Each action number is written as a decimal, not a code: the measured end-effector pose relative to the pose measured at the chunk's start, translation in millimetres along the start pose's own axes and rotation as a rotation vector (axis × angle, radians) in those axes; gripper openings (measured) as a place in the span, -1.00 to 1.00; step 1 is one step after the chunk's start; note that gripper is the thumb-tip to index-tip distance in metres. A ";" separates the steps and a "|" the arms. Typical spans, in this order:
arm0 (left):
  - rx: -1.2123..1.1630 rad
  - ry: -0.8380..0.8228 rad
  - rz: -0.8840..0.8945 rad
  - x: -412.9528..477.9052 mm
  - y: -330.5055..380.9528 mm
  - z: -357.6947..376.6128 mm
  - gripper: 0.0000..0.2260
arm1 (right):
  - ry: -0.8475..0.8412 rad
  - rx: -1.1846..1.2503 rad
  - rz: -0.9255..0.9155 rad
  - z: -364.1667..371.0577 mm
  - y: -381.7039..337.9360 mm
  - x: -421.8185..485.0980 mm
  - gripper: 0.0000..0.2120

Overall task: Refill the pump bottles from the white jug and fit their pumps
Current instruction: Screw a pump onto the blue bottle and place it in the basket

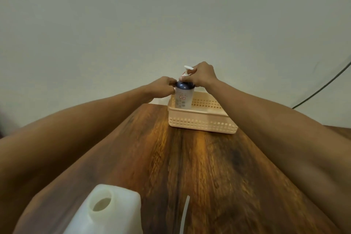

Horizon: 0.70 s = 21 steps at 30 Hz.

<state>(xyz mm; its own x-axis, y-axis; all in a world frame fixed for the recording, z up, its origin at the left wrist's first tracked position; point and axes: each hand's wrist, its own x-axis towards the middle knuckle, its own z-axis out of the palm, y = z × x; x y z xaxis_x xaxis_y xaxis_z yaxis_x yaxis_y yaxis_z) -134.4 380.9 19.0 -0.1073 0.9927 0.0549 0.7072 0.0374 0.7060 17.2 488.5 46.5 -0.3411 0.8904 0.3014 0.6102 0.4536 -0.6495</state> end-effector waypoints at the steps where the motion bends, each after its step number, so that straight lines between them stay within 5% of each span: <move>1: 0.008 -0.008 -0.005 2.7 -3.9 1.3 -0.51 | -0.003 0.001 0.006 5.7 3.1 2.5 -0.54; 13: 0.014 -0.052 -0.016 13.5 -17.0 12.5 -0.58 | -0.055 0.045 0.056 24.6 15.2 9.3 -0.52; 21: 0.047 0.051 -0.016 -19.4 -2.0 0.5 -0.38 | -0.175 0.045 0.039 -9.4 4.6 -11.4 -0.44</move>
<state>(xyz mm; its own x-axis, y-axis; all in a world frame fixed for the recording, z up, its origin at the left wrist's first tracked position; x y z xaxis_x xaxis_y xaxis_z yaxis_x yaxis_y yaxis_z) -133.4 361.6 16.2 -0.1534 0.9848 0.0811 0.7374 0.0594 0.6729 30.6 480.8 46.6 -0.4393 0.8853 0.1524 0.5938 0.4134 -0.6903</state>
